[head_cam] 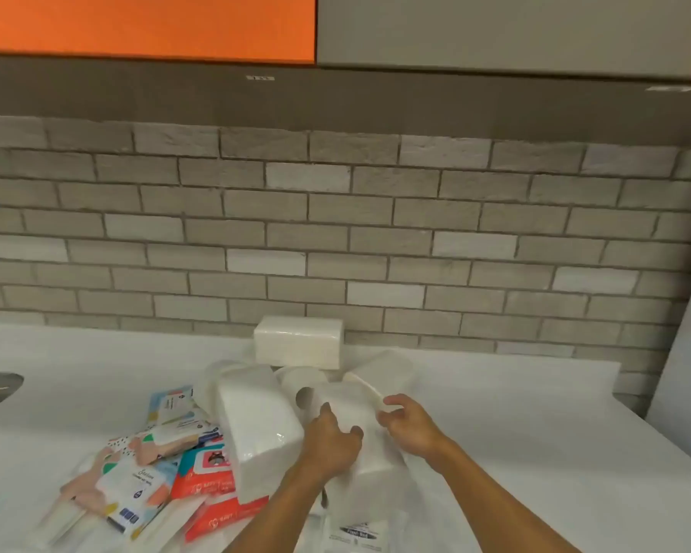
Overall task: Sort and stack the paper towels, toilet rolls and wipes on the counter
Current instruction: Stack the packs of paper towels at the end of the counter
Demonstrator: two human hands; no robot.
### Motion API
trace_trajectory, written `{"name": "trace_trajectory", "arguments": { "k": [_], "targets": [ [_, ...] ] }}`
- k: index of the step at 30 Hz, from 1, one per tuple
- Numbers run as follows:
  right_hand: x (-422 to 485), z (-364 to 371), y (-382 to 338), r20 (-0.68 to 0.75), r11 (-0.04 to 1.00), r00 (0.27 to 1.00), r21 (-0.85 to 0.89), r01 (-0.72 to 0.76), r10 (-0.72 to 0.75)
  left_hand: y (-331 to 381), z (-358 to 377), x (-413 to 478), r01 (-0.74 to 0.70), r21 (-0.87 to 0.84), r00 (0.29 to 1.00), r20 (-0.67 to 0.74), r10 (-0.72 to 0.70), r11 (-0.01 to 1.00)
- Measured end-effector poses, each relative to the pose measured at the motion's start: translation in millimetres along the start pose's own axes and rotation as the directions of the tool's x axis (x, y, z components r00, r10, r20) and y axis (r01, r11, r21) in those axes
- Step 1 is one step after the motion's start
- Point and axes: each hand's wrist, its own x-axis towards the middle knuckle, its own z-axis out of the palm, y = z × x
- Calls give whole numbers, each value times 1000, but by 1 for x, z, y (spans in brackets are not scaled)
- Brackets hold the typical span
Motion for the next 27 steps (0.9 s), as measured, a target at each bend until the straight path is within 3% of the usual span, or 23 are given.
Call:
{"name": "trace_trajectory", "arguments": {
  "k": [4,11,18,27],
  "targets": [
    [-5,10,13,44,987,992,104,-126,122,-16,15,-5,47,-8,999,16,-47,999],
    [-14,25,32,205,909,947,290,-300,247,-32,25,-9,145,-230,988,81,-129,962],
    [-28,26,24,175,889,964,383,-252,198,-37,27,-8,134,-289,988,118,-104,948],
    [-40,14,24,188,803,980,572,-166,68,-24,18,-16,-39,-364,993,92,77,931]
  ]
}}
